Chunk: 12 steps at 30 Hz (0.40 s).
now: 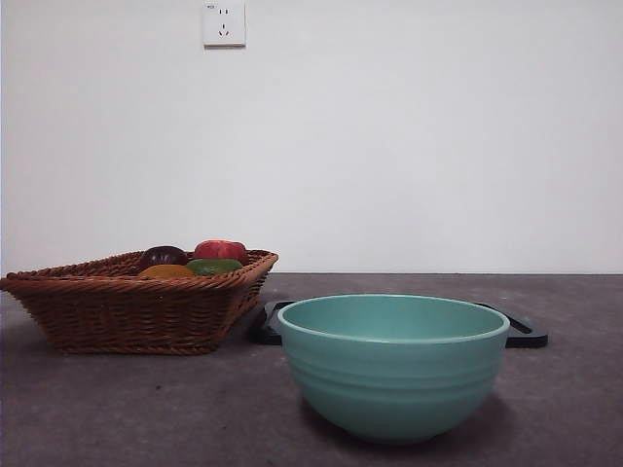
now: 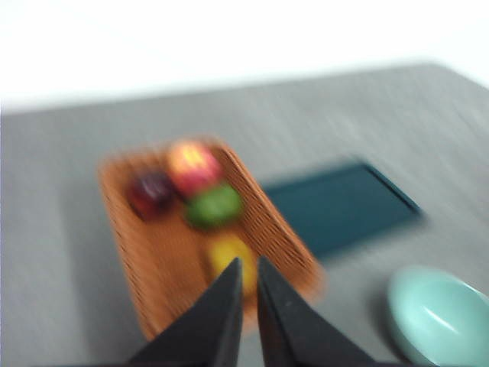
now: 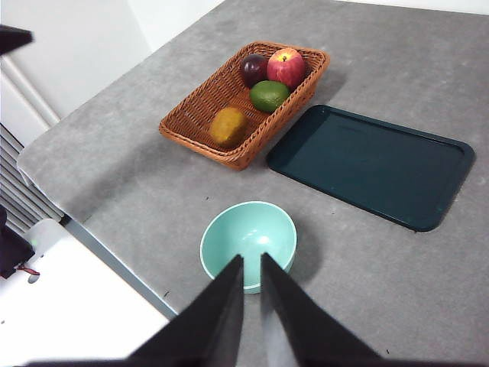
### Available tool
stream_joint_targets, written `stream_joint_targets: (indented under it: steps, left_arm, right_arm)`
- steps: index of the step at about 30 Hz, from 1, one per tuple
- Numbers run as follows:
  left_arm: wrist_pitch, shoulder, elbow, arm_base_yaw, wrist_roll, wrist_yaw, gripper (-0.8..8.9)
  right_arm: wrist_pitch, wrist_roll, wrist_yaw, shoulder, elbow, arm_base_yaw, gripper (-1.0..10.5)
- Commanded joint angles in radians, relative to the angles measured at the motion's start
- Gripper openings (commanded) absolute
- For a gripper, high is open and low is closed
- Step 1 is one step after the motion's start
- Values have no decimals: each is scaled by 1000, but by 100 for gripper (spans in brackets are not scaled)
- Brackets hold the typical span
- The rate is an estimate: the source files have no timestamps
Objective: Pick up the wifruite, put it on the bowl, pick up the plate, put it on desk
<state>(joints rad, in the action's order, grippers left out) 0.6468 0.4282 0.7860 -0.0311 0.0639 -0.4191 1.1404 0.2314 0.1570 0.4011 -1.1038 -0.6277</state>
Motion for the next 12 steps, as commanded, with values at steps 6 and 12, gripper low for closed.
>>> stream_joint_targets:
  steps: [6, 12]
  left_arm:
    - [-465, -152, -468, 6, -79, 145, 28]
    - [-511, -237, -659, 6, -163, 313, 29]
  right_arm:
    - [-10, -3, -1, 2, -17, -8, 32]
    - [-10, -3, -2, 2, -17, -8, 32]
